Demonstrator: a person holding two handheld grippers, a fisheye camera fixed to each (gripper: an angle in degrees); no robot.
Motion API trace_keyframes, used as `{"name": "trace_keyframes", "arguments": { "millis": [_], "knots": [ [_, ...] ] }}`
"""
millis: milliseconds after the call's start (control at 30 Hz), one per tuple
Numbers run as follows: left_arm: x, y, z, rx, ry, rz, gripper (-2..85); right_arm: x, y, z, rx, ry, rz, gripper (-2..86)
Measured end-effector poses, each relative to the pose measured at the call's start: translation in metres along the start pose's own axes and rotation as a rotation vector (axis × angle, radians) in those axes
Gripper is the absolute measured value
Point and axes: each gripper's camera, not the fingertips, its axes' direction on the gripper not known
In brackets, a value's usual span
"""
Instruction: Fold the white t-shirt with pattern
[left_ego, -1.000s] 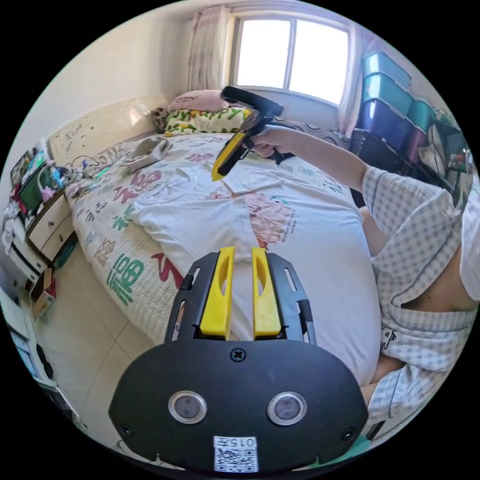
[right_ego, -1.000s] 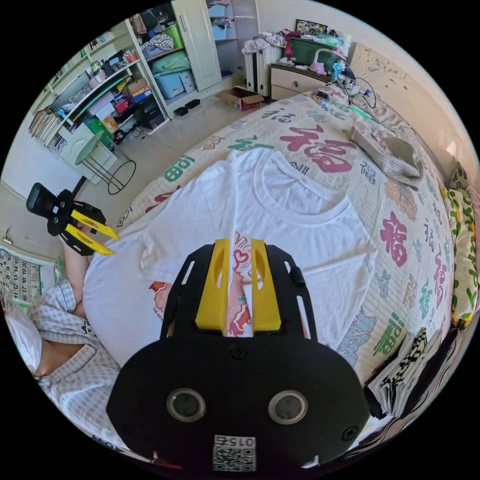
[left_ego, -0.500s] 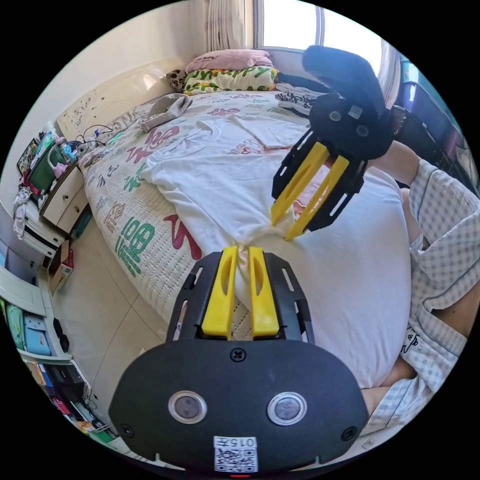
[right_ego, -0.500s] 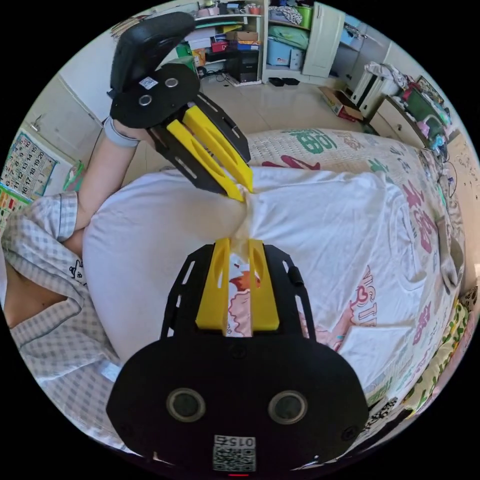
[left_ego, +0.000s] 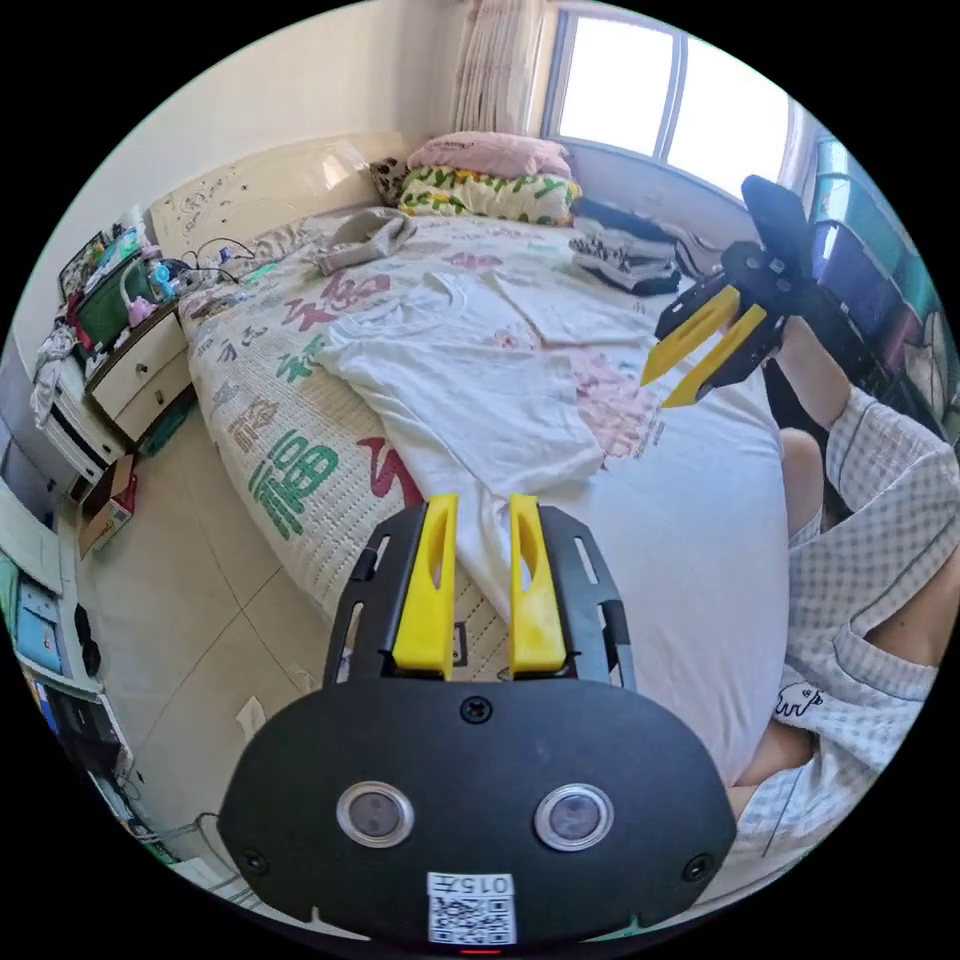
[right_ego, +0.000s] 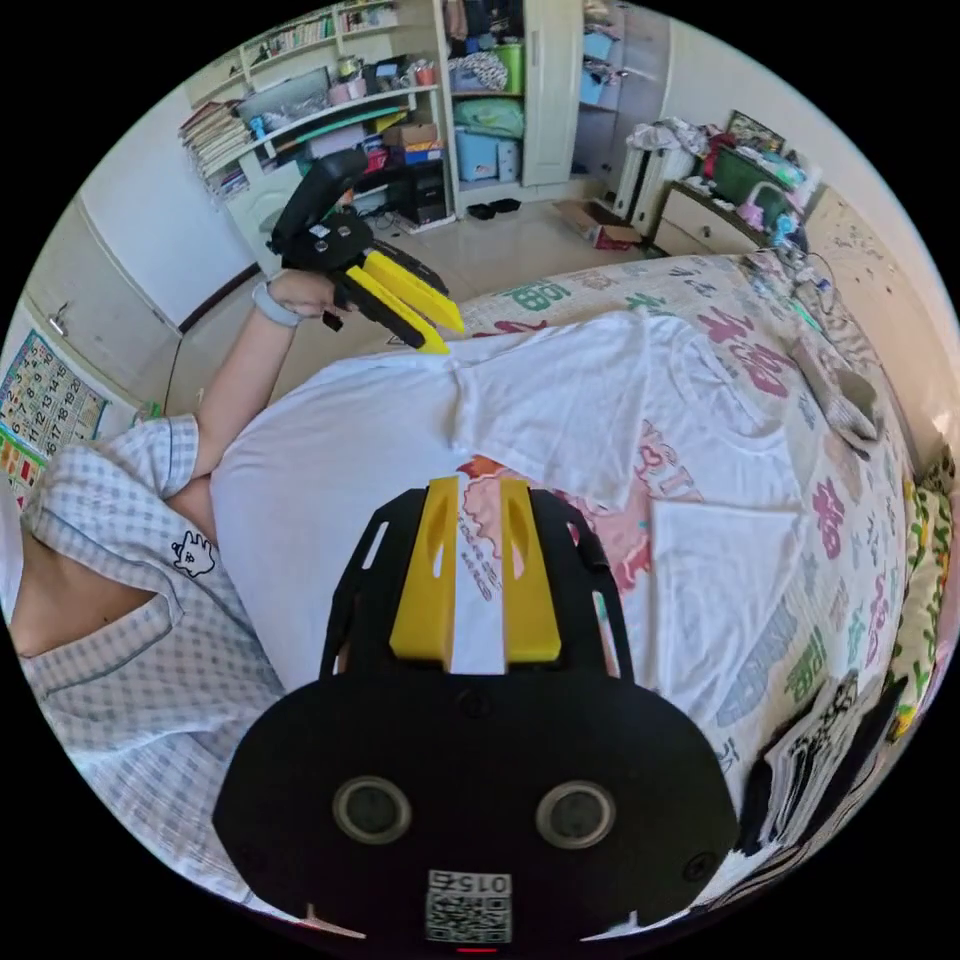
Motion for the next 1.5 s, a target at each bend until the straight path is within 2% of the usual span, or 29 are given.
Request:
{"name": "trace_keyframes", "arguments": {
  "millis": [100,167,233,333,467,767,833,900,1067,1333,1433,1500],
  "knots": [
    [-0.018,-0.008,-0.023,0.156,-0.007,-0.132,7.9,0.044,0.033,-0.030,0.089,0.084,0.146,7.3],
    [-0.027,-0.022,-0.023,0.177,-0.064,-0.180,8.2,0.074,0.045,-0.036,0.113,0.141,0.226,7.6],
    [-0.039,-0.050,-0.006,0.116,-0.121,-0.219,10.4,0.115,0.053,-0.034,0.161,0.188,0.336,8.0],
    [-0.052,-0.087,0.025,0.043,-0.195,-0.253,11.3,0.160,0.049,-0.019,0.188,0.154,0.412,8.8],
    [-0.073,-0.124,0.058,0.047,-0.220,-0.299,10.9,0.201,0.032,0.011,0.170,0.163,0.432,9.7],
    [-0.135,-0.159,0.158,-0.159,-0.163,-0.442,10.0,0.274,0.034,0.087,-0.071,0.191,0.513,11.5],
    [-0.133,-0.156,0.162,-0.141,-0.179,-0.418,6.9,0.269,0.046,0.082,-0.077,0.182,0.448,7.9],
    [-0.132,-0.152,0.156,-0.116,-0.118,-0.428,2.7,0.266,0.057,0.072,-0.071,0.131,0.452,3.4],
    [-0.100,-0.131,0.096,0.036,-0.049,-0.347,0.8,0.229,0.103,0.011,0.073,0.078,0.370,1.3],
    [0.047,-0.006,-0.065,0.267,0.025,-0.067,0.4,0.084,0.261,-0.122,0.259,-0.043,0.121,0.4],
    [0.117,0.065,-0.093,0.305,0.019,0.037,0.3,0.023,0.326,-0.132,0.259,-0.066,0.024,0.4],
    [0.153,0.105,-0.095,0.264,0.017,0.063,0.3,-0.007,0.360,-0.127,0.233,-0.086,-0.015,0.4]
  ]
}}
